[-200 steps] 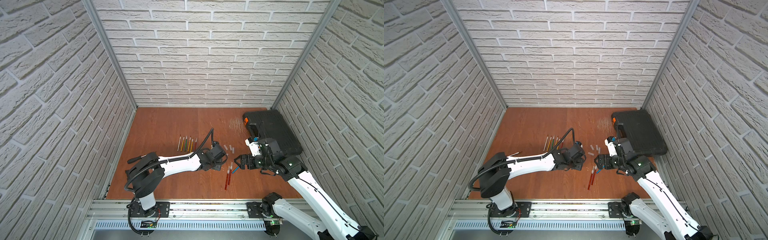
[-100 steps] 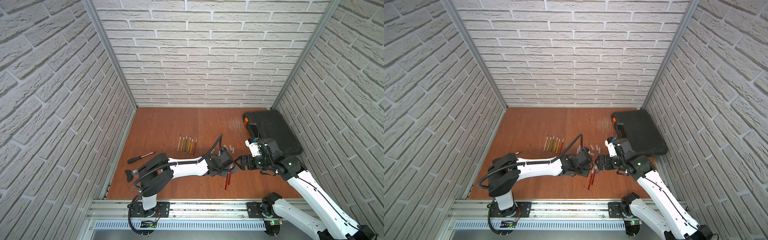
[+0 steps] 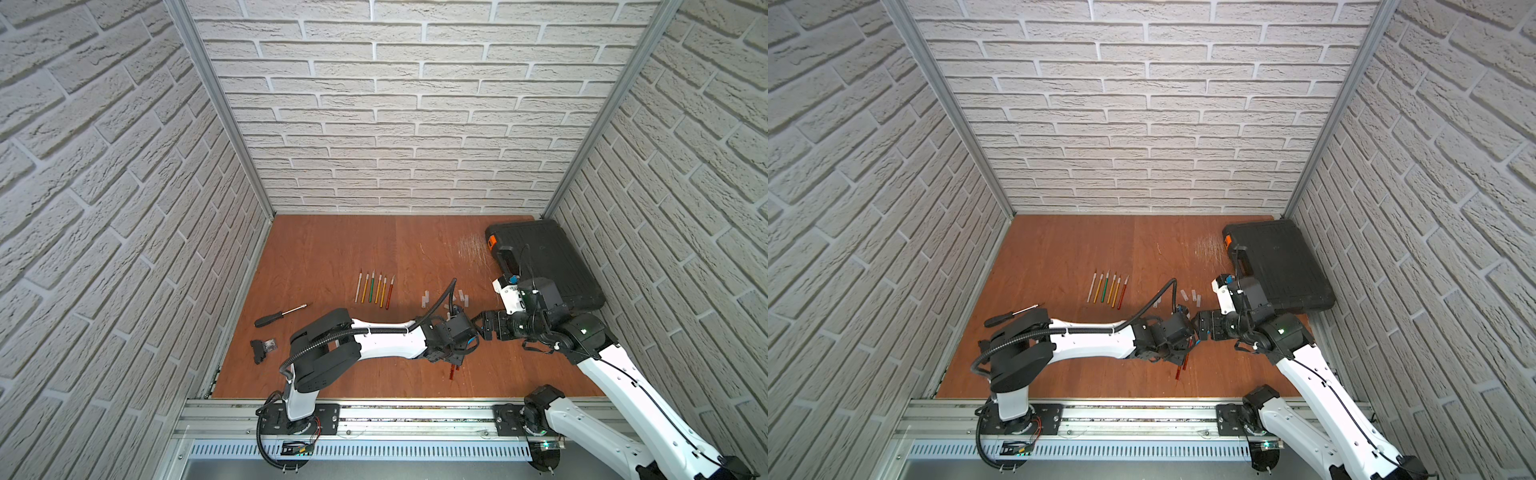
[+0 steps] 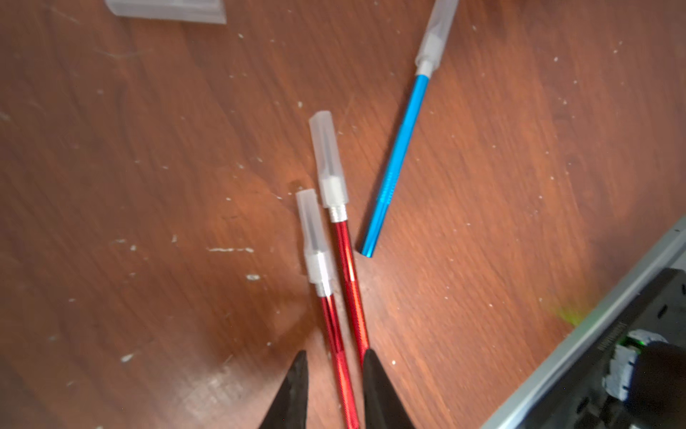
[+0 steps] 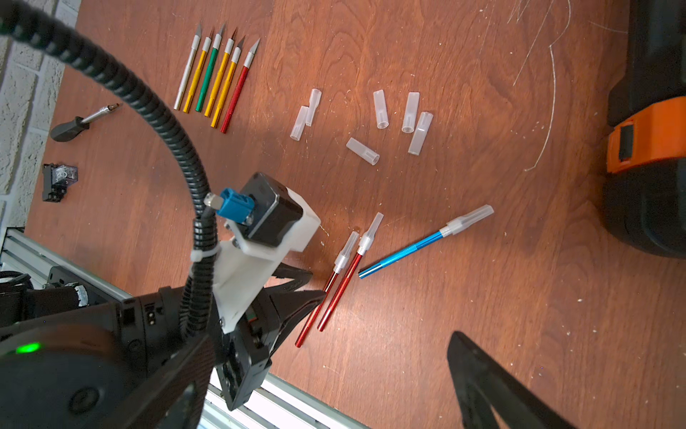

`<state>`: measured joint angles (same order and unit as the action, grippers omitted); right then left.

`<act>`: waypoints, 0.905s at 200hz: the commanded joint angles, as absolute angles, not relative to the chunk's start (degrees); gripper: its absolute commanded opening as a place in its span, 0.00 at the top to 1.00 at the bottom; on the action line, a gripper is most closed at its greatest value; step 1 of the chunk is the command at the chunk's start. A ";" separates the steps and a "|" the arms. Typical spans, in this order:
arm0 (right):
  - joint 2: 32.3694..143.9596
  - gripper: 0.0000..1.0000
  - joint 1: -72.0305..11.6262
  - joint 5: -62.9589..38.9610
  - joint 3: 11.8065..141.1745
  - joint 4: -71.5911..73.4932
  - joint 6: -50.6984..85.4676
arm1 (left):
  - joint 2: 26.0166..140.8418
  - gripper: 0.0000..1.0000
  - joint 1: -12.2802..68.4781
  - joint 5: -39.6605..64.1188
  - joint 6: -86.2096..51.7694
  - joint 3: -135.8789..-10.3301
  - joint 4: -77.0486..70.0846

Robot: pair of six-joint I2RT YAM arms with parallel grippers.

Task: Remove protective caps from carving knives
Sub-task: Pick up the carving knife from the center of the board.

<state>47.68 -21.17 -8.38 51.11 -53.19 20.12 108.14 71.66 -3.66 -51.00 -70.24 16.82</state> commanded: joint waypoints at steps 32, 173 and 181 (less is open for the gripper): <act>47.47 0.02 -21.45 -7.43 51.61 -52.93 20.17 | 109.68 0.73 72.19 -3.19 -49.87 -71.77 16.78; 46.72 0.03 -21.46 -6.75 51.07 -52.24 20.83 | 113.48 0.79 72.69 -6.26 -50.60 -74.06 23.67; 46.67 0.03 -21.46 -6.53 50.90 -52.05 20.98 | 113.78 0.79 72.69 -6.74 -50.58 -74.30 25.27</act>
